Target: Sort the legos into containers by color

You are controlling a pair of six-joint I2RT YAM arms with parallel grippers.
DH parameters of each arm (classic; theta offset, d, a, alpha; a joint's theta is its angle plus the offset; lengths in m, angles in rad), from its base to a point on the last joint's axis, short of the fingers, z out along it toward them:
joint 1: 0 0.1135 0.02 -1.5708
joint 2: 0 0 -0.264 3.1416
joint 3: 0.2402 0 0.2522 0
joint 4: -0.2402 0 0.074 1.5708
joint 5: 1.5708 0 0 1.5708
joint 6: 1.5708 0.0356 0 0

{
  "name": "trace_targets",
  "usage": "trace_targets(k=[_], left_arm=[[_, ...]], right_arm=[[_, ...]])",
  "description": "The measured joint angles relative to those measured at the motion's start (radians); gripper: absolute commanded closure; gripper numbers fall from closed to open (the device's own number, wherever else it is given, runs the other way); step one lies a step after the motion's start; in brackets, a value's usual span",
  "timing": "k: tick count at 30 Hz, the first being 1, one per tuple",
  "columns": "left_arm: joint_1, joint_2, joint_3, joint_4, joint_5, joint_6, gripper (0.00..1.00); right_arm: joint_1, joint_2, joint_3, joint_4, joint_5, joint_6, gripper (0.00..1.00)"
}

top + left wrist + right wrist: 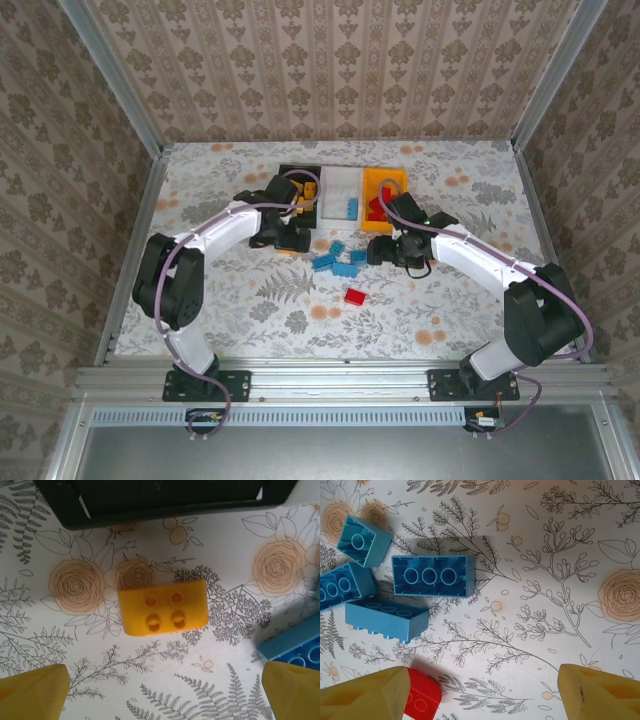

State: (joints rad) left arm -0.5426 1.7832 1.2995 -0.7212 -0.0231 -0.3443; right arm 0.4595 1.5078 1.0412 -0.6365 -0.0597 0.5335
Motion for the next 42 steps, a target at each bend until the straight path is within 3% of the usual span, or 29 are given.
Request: trace_targets(k=[18,36,42], left_arm=[[0.023,0.165,0.071,-0.009,0.012,0.001,0.11],[0.028,0.235,0.115,-0.022,0.018,0.005,0.18],[0.028,0.246,0.132,-0.039,0.014,0.009,0.26]], right_arm=[[0.000,0.022,0.000,0.002,-0.001,-0.006,0.21],[0.000,0.071,0.000,0.008,-0.009,-0.006,0.21],[0.000,0.072,0.000,0.009,-0.020,-0.006,0.21]])
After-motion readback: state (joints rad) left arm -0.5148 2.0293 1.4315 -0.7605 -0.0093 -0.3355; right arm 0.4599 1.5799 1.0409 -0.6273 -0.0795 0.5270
